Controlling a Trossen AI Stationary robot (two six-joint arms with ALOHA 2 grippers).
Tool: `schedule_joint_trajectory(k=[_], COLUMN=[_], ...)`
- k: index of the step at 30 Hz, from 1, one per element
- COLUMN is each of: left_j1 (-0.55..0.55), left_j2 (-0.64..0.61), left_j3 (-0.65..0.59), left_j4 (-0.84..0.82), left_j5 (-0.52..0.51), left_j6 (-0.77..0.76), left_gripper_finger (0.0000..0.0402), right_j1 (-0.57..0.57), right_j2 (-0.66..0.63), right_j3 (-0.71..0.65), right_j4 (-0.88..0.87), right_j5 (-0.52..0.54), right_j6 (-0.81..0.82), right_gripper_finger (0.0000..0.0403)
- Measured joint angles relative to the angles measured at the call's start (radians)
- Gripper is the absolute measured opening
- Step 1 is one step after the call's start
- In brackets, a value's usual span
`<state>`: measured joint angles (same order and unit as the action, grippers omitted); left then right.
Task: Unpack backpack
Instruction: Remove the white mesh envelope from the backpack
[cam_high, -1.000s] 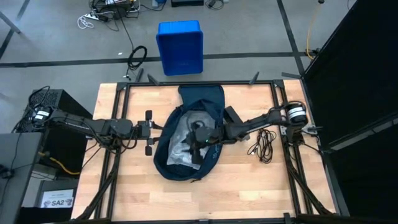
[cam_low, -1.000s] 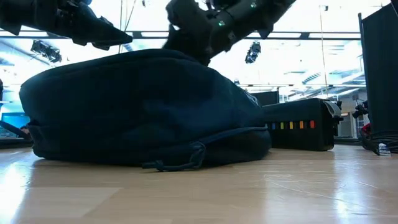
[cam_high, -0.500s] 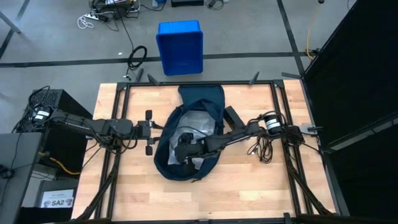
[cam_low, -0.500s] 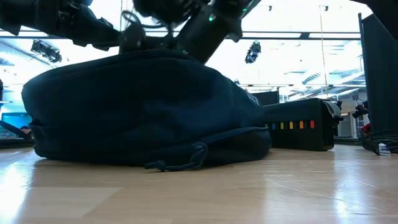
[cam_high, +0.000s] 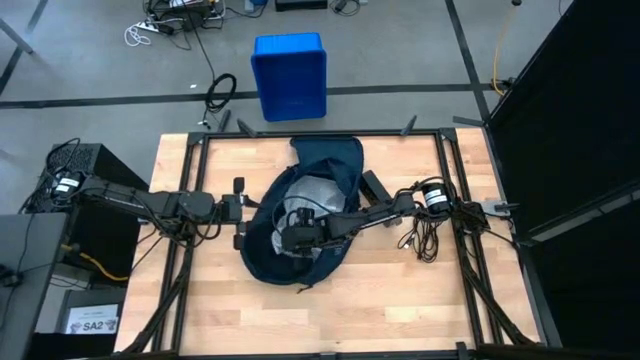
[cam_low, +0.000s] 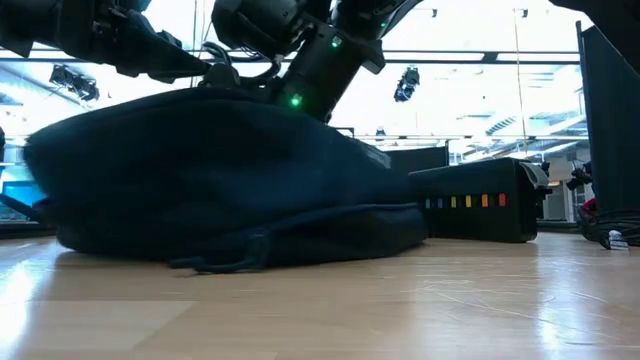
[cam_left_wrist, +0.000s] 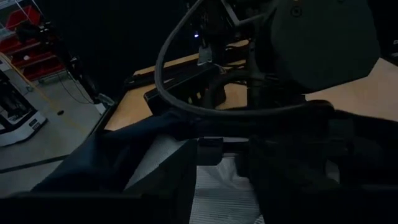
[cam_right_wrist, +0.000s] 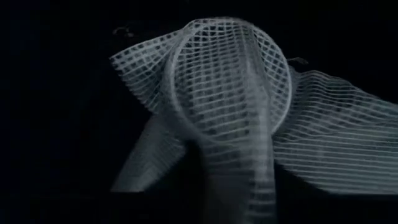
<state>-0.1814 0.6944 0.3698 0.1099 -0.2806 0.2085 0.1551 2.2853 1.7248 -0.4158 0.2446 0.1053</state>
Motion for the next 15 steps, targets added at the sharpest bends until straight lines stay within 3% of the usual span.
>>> schedule_joint_trajectory(k=[6,15], left_j1=[0.0,0.0], left_j2=[0.0,-0.001], left_j3=[0.0,0.0], left_j4=[0.0,-0.041], left_j5=[-0.001,-0.043], left_j6=[0.0,-0.001], left_gripper_finger=[0.0119,0.0119], right_j1=[0.0,0.038], right_j2=[-0.023,-0.168], right_j3=[-0.006,-0.007], right_j4=[-0.001,-0.003], right_j5=[0.026,0.245], right_j6=[-0.012,-0.104], right_gripper_finger=[0.0003,0.0001])
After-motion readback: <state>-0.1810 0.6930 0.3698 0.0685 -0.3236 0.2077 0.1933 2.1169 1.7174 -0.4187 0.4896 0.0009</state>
